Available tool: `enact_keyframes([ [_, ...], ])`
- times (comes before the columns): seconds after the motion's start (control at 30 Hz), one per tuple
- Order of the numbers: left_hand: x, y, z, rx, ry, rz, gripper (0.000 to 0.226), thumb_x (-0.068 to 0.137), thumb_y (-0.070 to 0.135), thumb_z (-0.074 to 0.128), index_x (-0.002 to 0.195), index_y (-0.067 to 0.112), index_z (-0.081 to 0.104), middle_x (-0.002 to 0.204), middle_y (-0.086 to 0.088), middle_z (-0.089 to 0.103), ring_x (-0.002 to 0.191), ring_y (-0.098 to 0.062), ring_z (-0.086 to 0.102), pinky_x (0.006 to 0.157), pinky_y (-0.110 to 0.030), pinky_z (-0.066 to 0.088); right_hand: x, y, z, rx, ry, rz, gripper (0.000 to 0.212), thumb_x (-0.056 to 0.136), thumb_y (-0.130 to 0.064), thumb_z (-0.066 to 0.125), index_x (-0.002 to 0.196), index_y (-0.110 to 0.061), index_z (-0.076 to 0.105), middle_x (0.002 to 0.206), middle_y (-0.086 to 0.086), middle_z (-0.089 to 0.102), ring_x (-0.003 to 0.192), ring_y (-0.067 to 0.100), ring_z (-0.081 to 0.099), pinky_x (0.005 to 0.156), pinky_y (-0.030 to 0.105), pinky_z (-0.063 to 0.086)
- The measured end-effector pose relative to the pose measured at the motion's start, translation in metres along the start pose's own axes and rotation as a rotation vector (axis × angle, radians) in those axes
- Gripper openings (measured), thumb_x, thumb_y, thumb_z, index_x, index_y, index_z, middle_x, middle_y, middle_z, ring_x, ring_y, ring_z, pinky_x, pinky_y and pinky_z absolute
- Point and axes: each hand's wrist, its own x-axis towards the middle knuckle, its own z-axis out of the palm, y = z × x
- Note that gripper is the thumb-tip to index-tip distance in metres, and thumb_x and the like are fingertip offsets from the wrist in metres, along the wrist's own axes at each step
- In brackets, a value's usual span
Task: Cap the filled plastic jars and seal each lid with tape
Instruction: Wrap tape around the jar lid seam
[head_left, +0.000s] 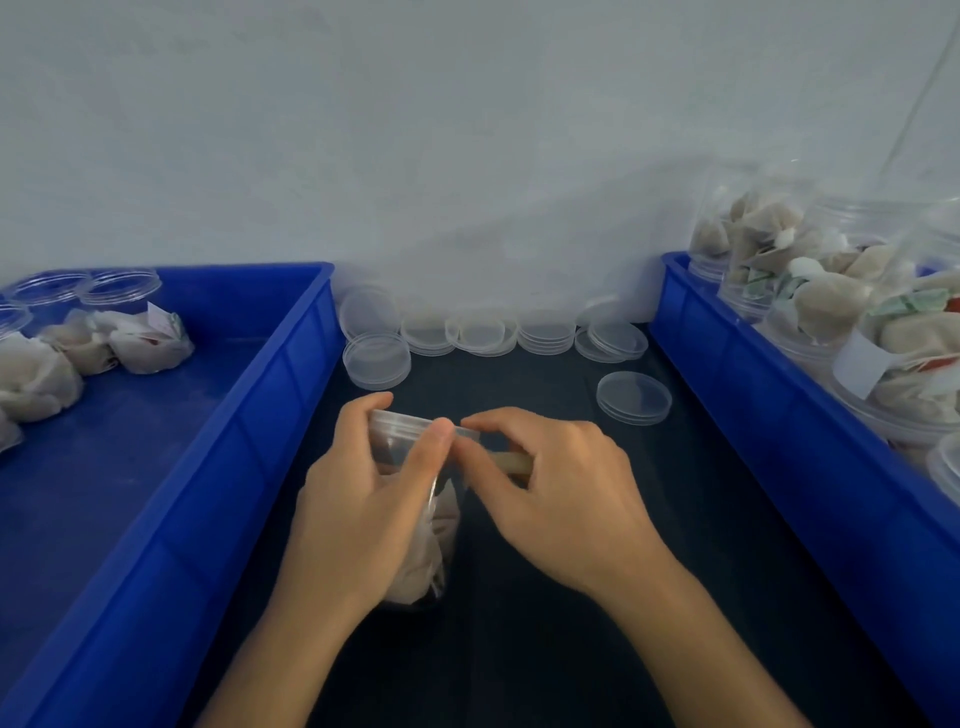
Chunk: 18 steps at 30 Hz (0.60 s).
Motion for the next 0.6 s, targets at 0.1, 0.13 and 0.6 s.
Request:
enact_keyframes([
  [0.1, 0.001, -0.001, -0.004, -0.077, -0.015, -0.006, 0.084, 0.070, 0.090, 0.053, 0.141, 0.046, 0.048, 0.108, 0.036, 0.066, 0.098, 0.016, 0.064, 0.077, -0.023, 0.050, 0.003, 0.008, -0.006, 0.182, -0.160, 0.058, 0.035, 0.104, -0.051, 0.046, 0.136, -0.053, 0.059, 0.078, -0.026, 0.069, 0.076, -0.002, 0.065, 0.073, 0.026, 0.049],
  [0.13, 0.001, -0.002, -0.005, -0.106, -0.008, -0.008, 0.081, 0.072, 0.089, 0.054, 0.140, 0.045, 0.050, 0.110, 0.038, 0.065, 0.098, 0.014, 0.065, 0.077, -0.023, 0.050, 0.003, 0.009, -0.008, 0.215, -0.204, 0.066, 0.036, 0.105, -0.050, 0.047, 0.139, -0.054, 0.056, 0.071, -0.019, 0.067, 0.069, 0.000, 0.062, 0.069, 0.024, 0.045],
  [0.6, 0.001, 0.002, -0.004, -0.358, -0.079, -0.112, 0.044, 0.077, 0.071, 0.061, 0.106, 0.040, 0.074, 0.108, 0.020, 0.075, 0.098, 0.002, 0.072, 0.081, -0.024, 0.051, 0.006, 0.018, -0.003, 0.029, -0.151, 0.011, 0.039, 0.101, -0.067, 0.043, 0.134, -0.054, 0.060, 0.062, -0.034, 0.058, 0.069, -0.002, 0.058, 0.084, 0.036, 0.058],
])
